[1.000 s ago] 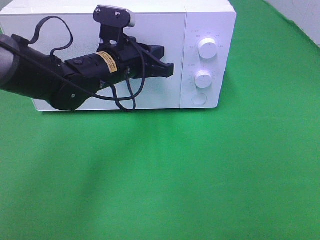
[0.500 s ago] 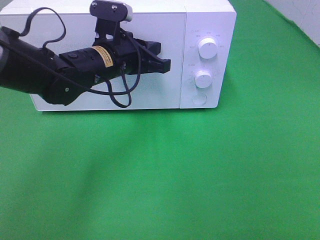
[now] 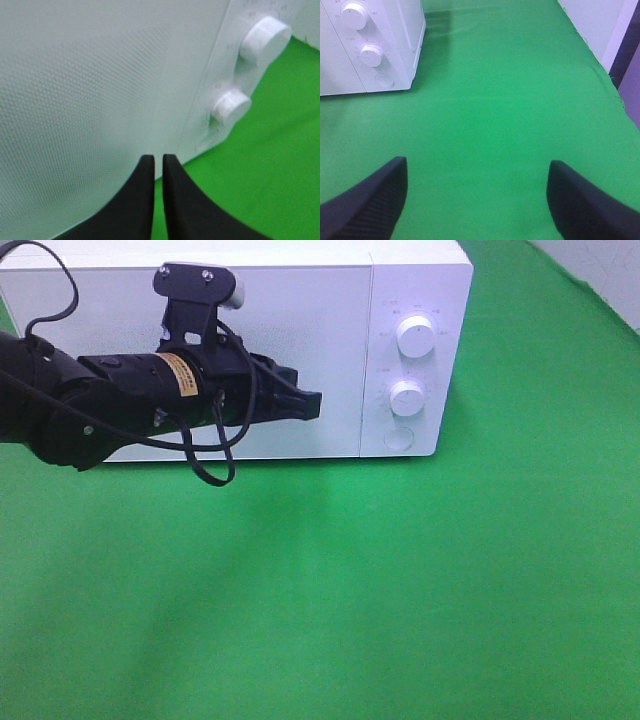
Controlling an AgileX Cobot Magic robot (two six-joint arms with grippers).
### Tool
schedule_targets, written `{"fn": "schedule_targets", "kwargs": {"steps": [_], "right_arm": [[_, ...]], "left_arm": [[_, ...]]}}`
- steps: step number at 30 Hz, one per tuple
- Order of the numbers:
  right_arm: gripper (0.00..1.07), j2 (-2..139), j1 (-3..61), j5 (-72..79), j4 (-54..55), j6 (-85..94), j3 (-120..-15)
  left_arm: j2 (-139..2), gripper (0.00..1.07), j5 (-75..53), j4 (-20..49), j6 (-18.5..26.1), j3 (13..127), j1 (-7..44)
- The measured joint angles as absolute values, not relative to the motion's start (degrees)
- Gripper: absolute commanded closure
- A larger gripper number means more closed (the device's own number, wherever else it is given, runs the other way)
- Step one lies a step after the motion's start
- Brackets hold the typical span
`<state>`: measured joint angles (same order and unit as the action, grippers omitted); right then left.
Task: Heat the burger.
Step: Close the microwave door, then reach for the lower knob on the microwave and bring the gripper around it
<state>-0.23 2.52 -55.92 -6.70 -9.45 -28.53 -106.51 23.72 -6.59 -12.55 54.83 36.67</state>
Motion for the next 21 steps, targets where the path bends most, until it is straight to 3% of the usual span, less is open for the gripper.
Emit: {"fn": "schedule_targets", "kwargs": {"steps": [1, 2, 3, 4, 5, 6, 7, 8, 9, 21], "right_arm": [[0.33, -0.23, 2.52, -55.92, -6.70, -9.45, -28.53], [0.33, -0.23, 2.52, -55.92, -6.70, -9.45, -28.53], [0.33, -0.23, 2.52, -55.92, -6.70, -9.45, -28.53], [0.33, -0.23, 2.52, -55.92, -6.70, -9.45, -28.53], [0.33, -0.23, 2.52, -55.92, -6.70, -9.45, -28.53], [0.33, -0.23, 2.52, -55.92, -6.70, -9.45, -28.53], [0.33, -0.23, 2.52, -55.92, -6.70, -9.45, -28.53], [0.33, -0.23, 2.52, -55.92, -6.70, -9.45, -28.53], [0.33, -0.23, 2.52, -55.92, -6.70, -9.45, -28.53], [0.33, -0.23, 2.52, -55.92, -6.70, -9.45, -28.53]], "left_arm": [[-106.51, 0.89, 23.72, -6.59, -12.55, 54.83, 36.67], [-106.40, 0.72, 20.28, -6.59, -12.55, 54.77, 37.47], [-106.40, 0.72, 20.28, -6.59, -12.55, 54.77, 37.47], [-106.40, 0.61, 16.21, -6.59, -12.55, 54.72, 38.56], [-106.40, 0.37, 14.21, -6.59, -12.55, 54.60, 39.02], [-106.40, 0.37, 14.21, -6.59, -12.55, 54.60, 39.02], [-106.40, 0.18, 11.00, -6.59, -12.55, 54.66, 39.99], [-106.40, 0.18, 11.00, -6.59, -12.55, 54.66, 39.99], [-106.40, 0.06, 8.19, -6.59, -12.55, 54.66, 40.79], [-105.54, 0.06, -9.45, -6.07, -12.55, 54.66, 44.06]]}}
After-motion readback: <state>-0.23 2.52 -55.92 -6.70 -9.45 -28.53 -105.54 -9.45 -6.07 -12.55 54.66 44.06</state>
